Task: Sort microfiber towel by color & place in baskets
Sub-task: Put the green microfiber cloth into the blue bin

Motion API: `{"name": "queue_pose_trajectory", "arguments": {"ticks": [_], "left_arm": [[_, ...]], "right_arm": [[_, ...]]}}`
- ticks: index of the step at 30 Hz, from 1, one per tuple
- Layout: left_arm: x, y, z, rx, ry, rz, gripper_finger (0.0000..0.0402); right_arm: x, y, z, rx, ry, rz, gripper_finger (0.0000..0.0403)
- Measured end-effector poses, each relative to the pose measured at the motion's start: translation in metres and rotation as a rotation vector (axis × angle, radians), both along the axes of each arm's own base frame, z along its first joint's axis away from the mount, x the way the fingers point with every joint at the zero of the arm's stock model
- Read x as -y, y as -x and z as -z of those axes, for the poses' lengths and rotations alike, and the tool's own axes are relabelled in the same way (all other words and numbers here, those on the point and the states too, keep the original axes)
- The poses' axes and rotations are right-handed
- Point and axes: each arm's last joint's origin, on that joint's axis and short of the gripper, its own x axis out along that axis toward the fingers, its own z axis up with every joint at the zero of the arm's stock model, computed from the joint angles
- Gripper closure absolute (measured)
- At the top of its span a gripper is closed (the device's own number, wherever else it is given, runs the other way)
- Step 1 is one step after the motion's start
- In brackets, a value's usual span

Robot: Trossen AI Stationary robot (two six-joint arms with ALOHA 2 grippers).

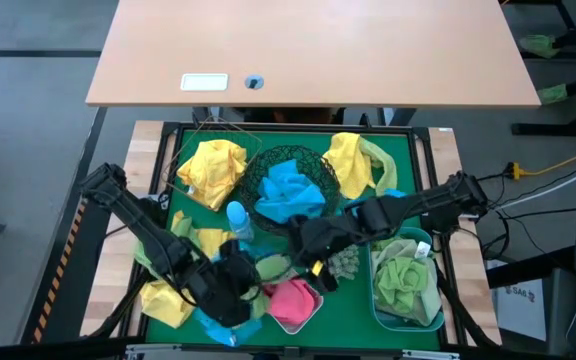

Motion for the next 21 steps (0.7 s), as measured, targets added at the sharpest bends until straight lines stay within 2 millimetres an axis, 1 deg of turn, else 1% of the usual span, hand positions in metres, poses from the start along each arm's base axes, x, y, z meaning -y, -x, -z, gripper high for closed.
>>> {"name": "queue_pose_trajectory", "arguments": {"ticks": [4,8,17,21], "left_arm": [[-0.009,-0.010,-0.018,0.089,-0.080,-0.003,0.0401],[-0.016,-0.019,-0.032,0.162,-0.131,0.007,0.0401],[-0.024,-0.034,-0.048,0.300,-0.209,0.033,0.0401],[-0.023,-0.038,-0.055,0.376,-0.258,0.059,0.0401]], "right_arm": [[-0.011,0.000,-0.005,0.084,0.038,0.042,0.0132],[-0.017,-0.002,-0.009,0.159,0.088,0.117,0.0132],[-0.018,-0.003,-0.011,0.182,0.053,0.171,0.0132],[-0.018,-0.003,-0.011,0.170,0.023,0.196,0.0132]]}}
